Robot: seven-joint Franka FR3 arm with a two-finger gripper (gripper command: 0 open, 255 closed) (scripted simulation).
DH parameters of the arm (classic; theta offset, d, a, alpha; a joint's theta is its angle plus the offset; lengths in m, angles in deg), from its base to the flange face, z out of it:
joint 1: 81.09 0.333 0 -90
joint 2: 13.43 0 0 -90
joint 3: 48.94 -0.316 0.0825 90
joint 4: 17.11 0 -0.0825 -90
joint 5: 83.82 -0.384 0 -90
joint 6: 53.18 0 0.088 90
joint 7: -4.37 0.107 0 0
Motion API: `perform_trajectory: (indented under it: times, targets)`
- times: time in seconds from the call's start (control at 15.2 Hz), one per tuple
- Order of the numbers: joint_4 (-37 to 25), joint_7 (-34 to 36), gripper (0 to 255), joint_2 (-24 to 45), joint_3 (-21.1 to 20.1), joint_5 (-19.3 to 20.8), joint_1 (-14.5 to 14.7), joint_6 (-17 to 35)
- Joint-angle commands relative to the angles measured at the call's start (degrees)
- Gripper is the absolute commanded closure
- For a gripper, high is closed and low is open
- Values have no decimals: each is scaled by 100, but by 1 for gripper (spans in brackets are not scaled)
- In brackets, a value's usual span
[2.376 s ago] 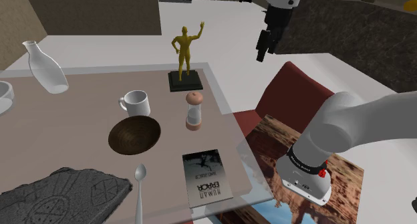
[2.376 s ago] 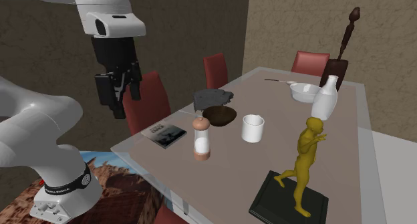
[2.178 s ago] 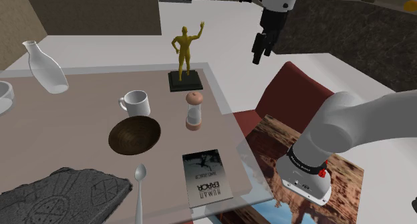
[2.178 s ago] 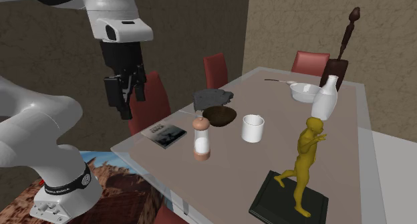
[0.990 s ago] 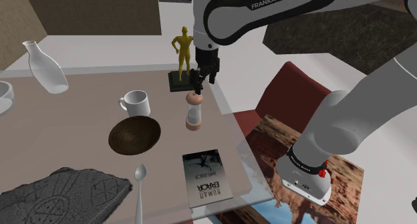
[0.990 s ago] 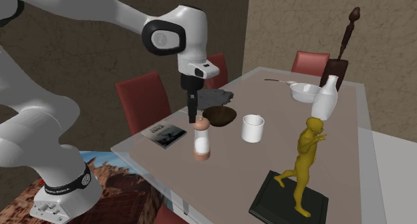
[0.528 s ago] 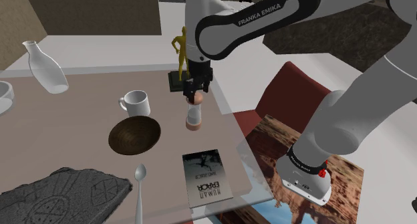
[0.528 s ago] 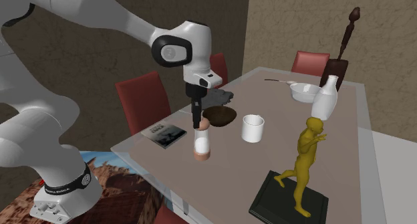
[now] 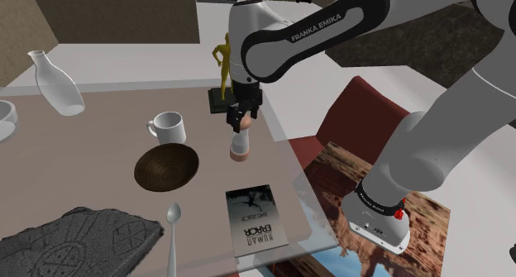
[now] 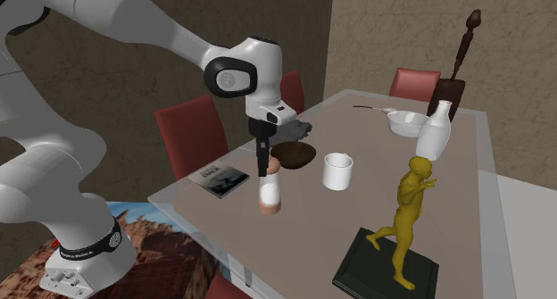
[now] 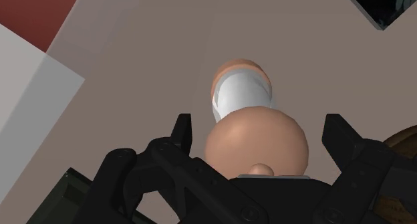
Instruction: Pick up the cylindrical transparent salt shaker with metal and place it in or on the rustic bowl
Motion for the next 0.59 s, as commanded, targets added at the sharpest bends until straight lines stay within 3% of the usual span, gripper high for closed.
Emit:
perform_trajectory:
  times: [0.0,0.07,0.13,0.53]
  targets:
    - [1,0,0,1,0,0,0,3]
    - [1,0,0,0,0,0,0,1]
    - [1,0,255,0,0,0,0,1]
    - [1,0,255,-2,0,-1,0,-1]
